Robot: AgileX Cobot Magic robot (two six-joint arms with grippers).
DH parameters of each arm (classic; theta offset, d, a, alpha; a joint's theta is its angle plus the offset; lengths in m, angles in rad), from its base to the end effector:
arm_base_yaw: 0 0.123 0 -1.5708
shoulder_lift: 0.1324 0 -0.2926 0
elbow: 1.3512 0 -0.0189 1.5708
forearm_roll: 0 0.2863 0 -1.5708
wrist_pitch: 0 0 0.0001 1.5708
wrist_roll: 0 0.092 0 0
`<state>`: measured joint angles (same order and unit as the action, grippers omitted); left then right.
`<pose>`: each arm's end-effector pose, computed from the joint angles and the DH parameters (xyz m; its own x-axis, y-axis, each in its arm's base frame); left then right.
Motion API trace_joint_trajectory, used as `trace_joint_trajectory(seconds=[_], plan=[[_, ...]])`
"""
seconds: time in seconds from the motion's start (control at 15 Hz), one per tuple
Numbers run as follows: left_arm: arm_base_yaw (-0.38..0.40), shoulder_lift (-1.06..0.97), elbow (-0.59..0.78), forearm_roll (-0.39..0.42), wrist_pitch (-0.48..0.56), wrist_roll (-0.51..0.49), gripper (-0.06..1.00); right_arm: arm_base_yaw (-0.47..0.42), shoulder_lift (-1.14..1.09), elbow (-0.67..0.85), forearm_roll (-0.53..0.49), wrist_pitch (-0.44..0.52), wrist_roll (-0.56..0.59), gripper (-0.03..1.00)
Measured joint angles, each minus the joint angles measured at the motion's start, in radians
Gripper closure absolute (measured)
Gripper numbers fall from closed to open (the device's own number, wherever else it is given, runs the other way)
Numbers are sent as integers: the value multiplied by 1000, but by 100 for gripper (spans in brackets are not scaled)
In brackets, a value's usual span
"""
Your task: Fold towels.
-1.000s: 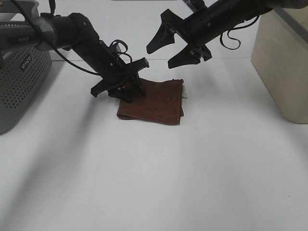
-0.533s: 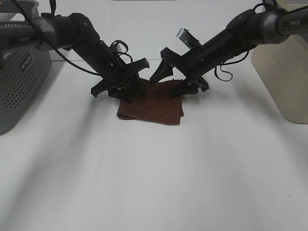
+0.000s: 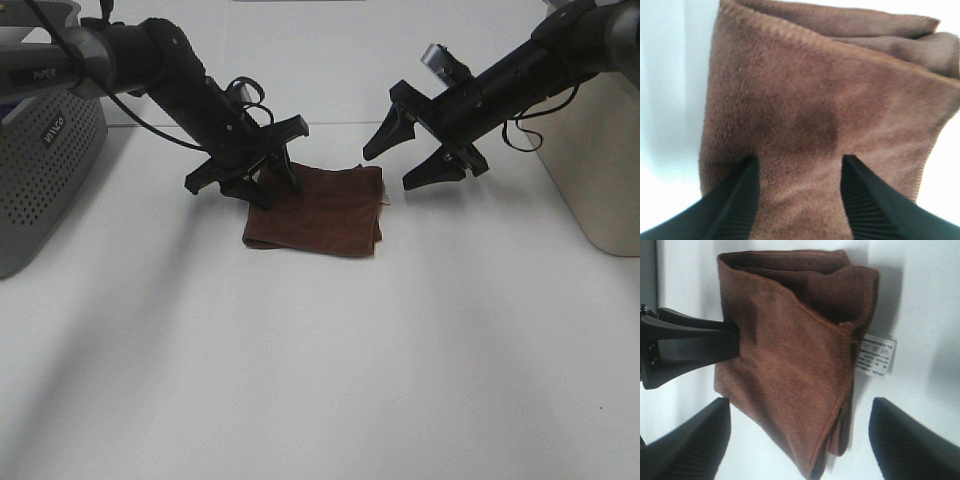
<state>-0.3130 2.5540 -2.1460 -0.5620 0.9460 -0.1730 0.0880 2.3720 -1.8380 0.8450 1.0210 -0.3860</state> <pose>0.5315 -0.2138 0.1024 -0.9795 -0.1588 -0.1237 -0.0690 0.8420 -0.5350 0.5151 0.1044 0.1227 -0.9789 0.0262 -0.2024 -0.1133 0.7550 0.6459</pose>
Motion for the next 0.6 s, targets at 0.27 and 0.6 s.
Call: trace_joint_trajectory(seconds=[0.27, 0.6], plan=[[0, -97, 0, 4, 43, 36, 14, 6, -90, 0, -88, 48, 33, 23], [0, -459, 0, 253, 258, 114, 12, 143, -373, 0, -530, 183, 209, 23]])
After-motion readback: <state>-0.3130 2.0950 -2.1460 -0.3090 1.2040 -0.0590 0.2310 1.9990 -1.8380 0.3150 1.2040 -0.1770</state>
